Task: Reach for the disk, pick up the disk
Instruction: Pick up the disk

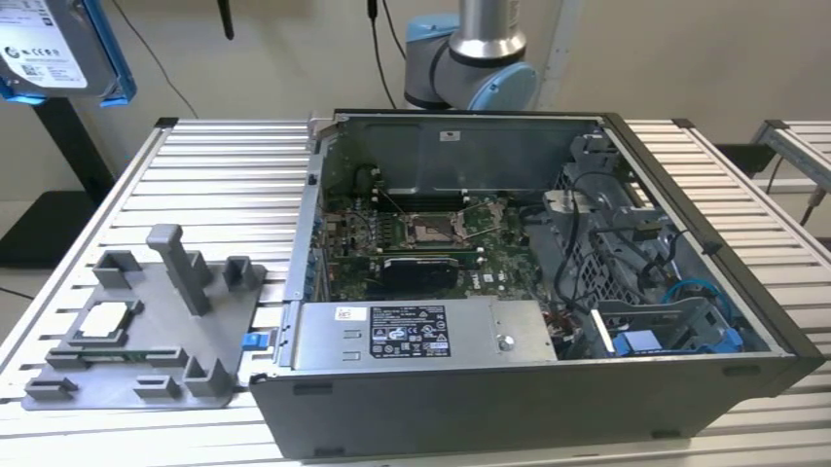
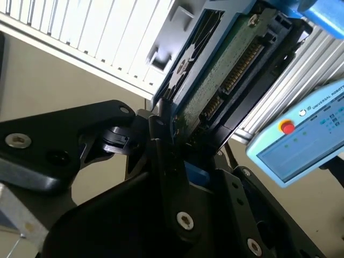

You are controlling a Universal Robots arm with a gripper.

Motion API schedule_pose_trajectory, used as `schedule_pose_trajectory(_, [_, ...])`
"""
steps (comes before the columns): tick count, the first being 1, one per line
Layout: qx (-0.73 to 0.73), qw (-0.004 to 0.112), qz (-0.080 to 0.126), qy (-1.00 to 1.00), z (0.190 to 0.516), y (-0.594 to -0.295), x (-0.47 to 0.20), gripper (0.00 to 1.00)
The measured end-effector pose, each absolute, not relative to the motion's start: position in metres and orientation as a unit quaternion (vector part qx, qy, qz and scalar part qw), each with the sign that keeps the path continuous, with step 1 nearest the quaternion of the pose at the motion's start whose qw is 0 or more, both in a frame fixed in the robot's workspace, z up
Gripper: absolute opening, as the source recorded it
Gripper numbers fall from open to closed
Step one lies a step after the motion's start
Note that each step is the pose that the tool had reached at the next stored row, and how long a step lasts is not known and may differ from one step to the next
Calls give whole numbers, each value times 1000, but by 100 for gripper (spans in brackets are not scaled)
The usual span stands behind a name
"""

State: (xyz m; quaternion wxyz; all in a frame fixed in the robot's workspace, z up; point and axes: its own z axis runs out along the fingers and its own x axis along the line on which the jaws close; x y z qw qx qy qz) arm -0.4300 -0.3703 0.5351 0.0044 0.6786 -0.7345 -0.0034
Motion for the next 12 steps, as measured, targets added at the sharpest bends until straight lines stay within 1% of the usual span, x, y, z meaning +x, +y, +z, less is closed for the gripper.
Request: schedule_pose_trajectory(12, [679,4,-3,-734,535,-370,-418,0])
